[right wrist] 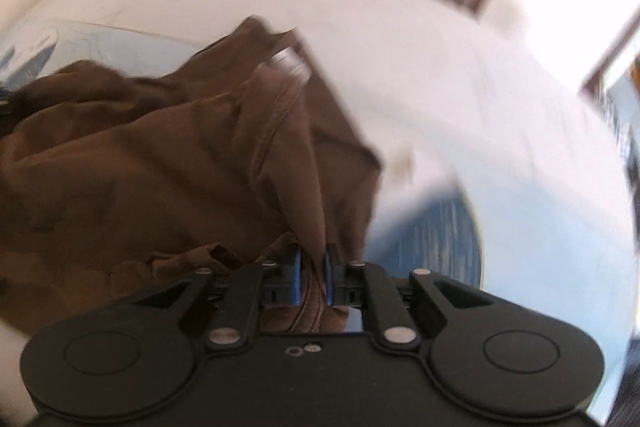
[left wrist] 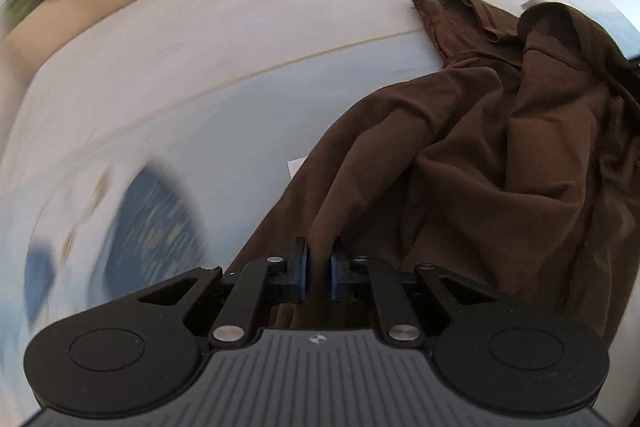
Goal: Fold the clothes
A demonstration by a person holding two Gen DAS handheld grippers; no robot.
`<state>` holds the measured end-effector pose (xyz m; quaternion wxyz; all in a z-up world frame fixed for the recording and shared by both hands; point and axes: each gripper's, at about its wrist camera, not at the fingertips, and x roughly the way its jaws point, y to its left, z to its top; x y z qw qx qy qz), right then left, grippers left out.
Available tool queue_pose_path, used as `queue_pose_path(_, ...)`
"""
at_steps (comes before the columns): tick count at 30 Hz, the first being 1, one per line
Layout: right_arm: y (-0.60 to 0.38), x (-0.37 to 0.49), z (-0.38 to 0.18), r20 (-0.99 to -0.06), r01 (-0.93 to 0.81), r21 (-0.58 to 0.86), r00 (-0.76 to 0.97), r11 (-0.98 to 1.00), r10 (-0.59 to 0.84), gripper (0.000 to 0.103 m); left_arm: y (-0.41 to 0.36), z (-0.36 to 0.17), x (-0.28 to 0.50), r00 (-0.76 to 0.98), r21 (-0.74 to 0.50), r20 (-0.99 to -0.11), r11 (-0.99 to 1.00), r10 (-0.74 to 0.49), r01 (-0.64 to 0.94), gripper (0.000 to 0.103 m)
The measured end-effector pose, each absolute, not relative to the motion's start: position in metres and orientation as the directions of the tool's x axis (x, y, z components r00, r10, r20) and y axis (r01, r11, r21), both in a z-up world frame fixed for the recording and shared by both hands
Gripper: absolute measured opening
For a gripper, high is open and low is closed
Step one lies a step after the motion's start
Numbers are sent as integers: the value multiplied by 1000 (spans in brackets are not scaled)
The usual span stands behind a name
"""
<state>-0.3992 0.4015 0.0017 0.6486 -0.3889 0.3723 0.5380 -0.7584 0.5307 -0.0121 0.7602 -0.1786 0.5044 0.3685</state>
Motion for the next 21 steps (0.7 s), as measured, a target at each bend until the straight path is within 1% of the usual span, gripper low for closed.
queue_pose_path(4, 475, -420, -2, -872, -974, -227, 210, 13, 443, 103, 512, -4, -800, 173, 67, -902, 524, 397, -849, 9)
queue_pose_path(6, 509, -432, -2, -857, -960, -277, 234, -27, 460, 103, 498, -2, -806, 173, 50, -906, 503, 386, -863, 9)
queue_pose_path(8, 535, -437, -1, -848, -957, -287, 239, -30, 473, 103, 482, 0, -805, 183, 30, -911, 504, 369, -863, 9)
queue_pose_path(13, 565, -430, 3, -868, -980, -197, 166, -16, 468, 103, 460, -2, -795, 222, -16, -917, 525, 331, -851, 9)
queue_pose_path(18, 537, -408, 26, -886, -998, -23, -4, -54, 465, 103, 465, -7, -798, 240, -44, -918, 521, 316, -853, 9)
queue_pose_path(19, 530, -403, 31, -887, -998, -7, -23, -63, 461, 103, 466, -6, -799, 243, -46, -918, 525, 314, -850, 9)
queue_pose_path(21, 514, -398, 41, -882, -998, -18, -14, -64, 470, 103, 467, -6, -801, 249, -49, -917, 530, 312, -847, 9)
